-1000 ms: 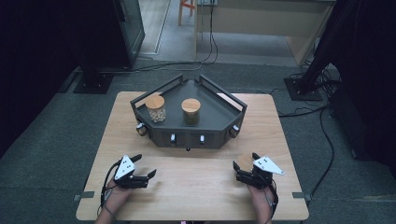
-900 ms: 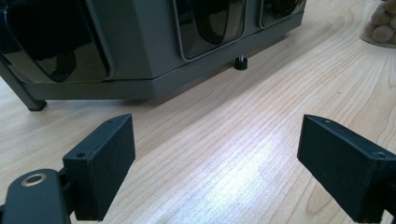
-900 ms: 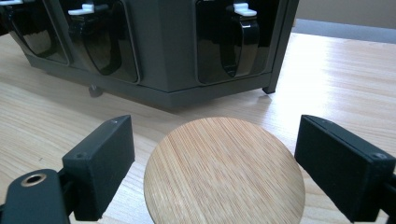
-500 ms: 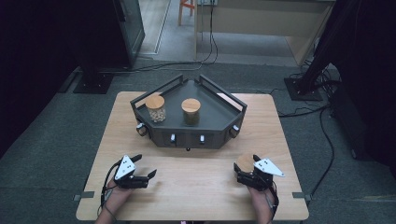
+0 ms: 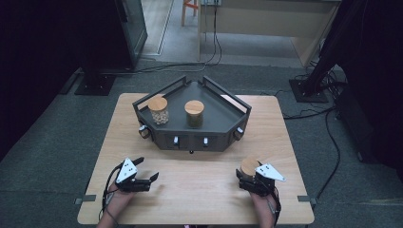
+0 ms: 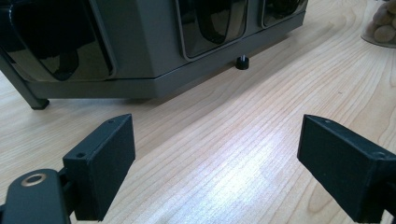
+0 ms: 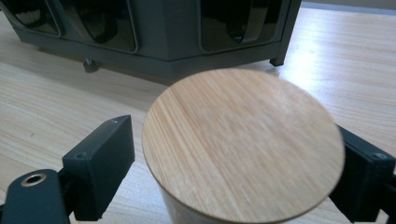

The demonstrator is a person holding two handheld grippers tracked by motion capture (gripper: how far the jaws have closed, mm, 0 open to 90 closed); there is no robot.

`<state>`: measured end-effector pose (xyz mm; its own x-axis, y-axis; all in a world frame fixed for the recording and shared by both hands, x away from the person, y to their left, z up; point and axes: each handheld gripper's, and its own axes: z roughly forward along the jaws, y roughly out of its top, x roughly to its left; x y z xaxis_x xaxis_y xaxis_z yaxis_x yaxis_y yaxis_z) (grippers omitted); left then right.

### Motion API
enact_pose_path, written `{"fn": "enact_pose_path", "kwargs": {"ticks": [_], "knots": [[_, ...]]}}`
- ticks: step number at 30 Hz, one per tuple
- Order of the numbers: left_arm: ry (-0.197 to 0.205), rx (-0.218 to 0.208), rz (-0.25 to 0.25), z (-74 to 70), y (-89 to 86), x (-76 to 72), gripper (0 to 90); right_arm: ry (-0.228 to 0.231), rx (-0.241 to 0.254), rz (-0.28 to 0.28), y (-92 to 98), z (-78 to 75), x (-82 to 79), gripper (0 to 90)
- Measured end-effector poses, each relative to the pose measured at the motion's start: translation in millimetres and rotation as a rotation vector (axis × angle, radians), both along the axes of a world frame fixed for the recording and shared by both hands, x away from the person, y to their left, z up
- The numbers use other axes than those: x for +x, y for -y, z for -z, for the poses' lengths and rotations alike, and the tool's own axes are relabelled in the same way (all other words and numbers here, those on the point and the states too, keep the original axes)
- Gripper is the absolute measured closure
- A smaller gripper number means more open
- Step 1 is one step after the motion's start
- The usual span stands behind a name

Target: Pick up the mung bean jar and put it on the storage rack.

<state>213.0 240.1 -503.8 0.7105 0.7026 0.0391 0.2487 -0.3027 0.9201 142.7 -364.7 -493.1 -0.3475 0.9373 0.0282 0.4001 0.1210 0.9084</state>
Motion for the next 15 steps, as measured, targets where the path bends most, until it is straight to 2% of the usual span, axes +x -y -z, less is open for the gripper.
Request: {"fn": "enact_pose_path", "kwargs": {"ticks": [15], "knots": [[-0.005, 0.003, -0.001, -0.5, 0.2, 0.6, 10.9, -0.023, -0.021, 0.011, -5.2, 3.4, 2.1, 11.9]]}}
